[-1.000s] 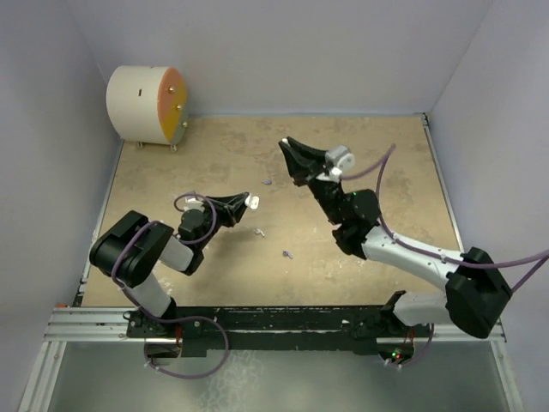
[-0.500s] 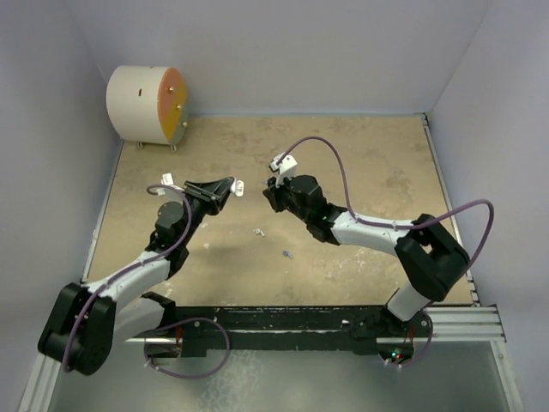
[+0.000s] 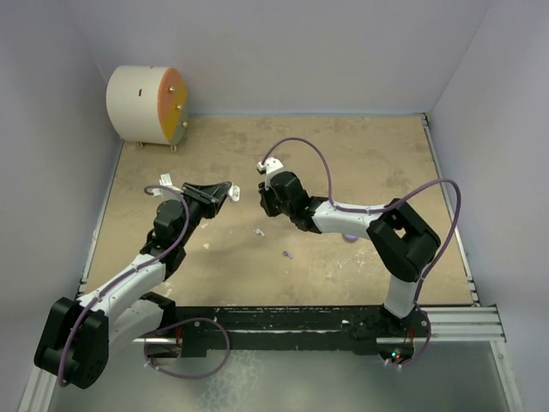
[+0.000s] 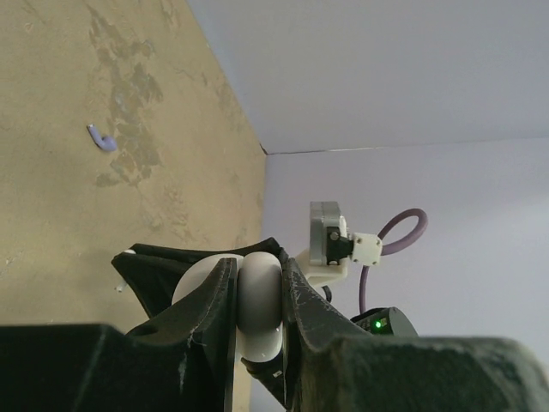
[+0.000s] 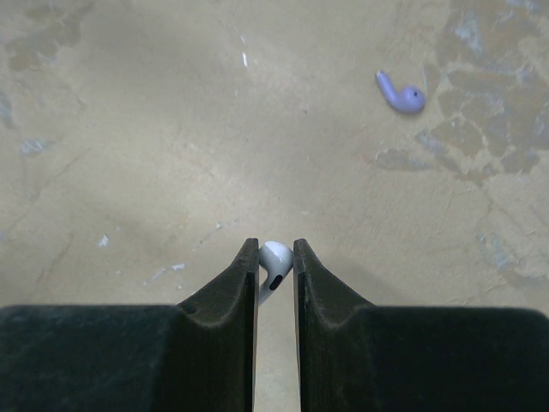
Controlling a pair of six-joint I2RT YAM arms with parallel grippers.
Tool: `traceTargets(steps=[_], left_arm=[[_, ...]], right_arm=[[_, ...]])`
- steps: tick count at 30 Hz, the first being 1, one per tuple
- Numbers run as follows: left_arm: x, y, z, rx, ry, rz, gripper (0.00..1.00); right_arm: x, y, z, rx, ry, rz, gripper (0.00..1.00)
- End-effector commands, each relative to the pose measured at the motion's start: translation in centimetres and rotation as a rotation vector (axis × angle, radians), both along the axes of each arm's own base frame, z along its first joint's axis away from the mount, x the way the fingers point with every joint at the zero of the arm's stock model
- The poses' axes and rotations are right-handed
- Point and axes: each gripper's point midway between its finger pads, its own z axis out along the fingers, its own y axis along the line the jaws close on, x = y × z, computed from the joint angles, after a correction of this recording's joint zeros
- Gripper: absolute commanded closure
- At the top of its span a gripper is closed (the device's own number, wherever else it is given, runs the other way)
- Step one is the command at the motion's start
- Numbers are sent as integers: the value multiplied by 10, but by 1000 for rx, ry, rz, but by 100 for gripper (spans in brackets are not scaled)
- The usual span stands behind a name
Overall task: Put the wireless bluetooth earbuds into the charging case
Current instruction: Place the earbud at the center of the board.
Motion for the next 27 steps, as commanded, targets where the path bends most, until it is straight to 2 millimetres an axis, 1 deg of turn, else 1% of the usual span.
traceTargets(steps=[1, 4, 12, 27], left_arm=[[2, 2, 8, 1, -35, 6, 100], [3, 2, 6, 3, -32, 7, 100], [4, 1, 0, -6, -21, 5, 100], [4, 1, -6, -12, -10, 6, 100]], right_arm=[[-1, 3, 0, 3, 33, -11, 100], [-3, -1, -11, -22, 53, -15, 100], [-5, -12, -32, -70, 100, -30, 91], [-9, -25, -54, -126, 146, -49, 83]])
